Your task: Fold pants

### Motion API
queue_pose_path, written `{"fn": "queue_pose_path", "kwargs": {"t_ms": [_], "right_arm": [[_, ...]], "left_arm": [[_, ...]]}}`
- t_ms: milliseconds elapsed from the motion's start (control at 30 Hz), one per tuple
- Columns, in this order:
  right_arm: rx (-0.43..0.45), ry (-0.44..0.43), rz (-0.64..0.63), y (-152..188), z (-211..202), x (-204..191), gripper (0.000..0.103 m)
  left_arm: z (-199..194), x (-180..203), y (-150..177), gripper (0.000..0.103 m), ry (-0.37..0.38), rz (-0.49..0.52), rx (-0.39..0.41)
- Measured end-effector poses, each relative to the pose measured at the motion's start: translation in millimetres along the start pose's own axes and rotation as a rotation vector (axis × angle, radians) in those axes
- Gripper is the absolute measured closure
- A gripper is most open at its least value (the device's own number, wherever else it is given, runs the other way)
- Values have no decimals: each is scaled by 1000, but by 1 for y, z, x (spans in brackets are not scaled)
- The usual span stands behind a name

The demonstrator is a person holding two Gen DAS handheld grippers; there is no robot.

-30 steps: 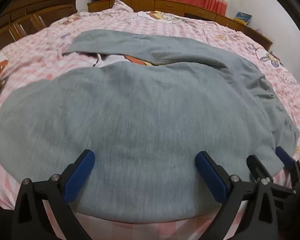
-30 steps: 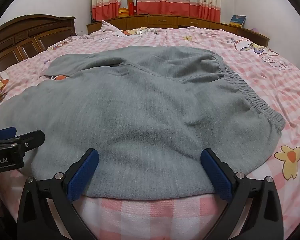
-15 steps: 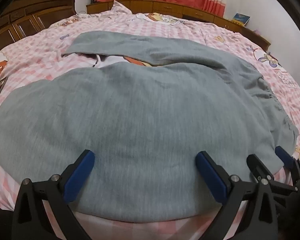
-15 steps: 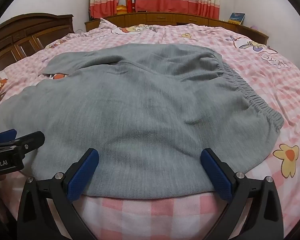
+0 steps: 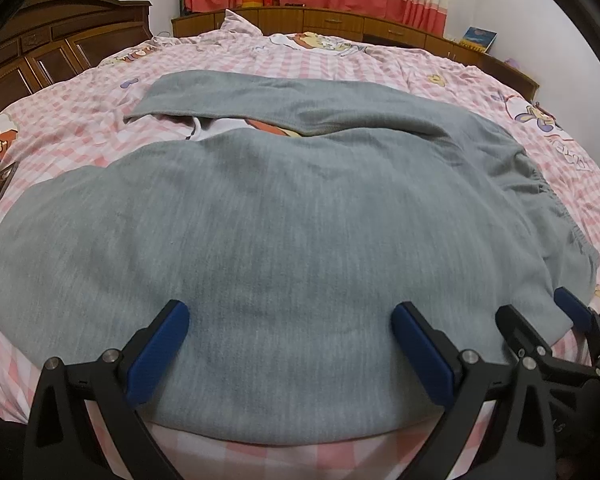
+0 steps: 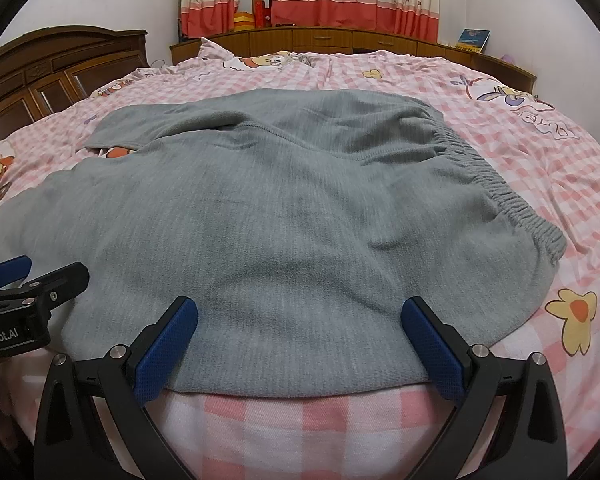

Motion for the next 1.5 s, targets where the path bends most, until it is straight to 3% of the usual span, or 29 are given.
{"fn": "queue_pose_path", "kwargs": {"t_ms": [700,1167,1367,1500], "right_arm": [[-2,1,2,0,0,-1,0],[-178,-96,-16,-8,-6,5,1],[-207,-114,42,-23,-14,30,3],[-191,-50,49,-37,-20,58,3]], "left_arm": [[-2,1,1,0,6,4,0],[-15,-3,4,1,51,67,-105],[-14,-15,-5,1,43,38,-130],[-18,-17,-7,1,52,36,-149]]}}
Point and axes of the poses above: each gripper's, at about its wrist camera, not at the fingertips, and z roughly the way its jaws point, x to its right, y to its underside, the point moved 4 cm from there along z, roughly the way its jaws point, and after that the axes turned 12 degrees about x, right-handed, at the moved point
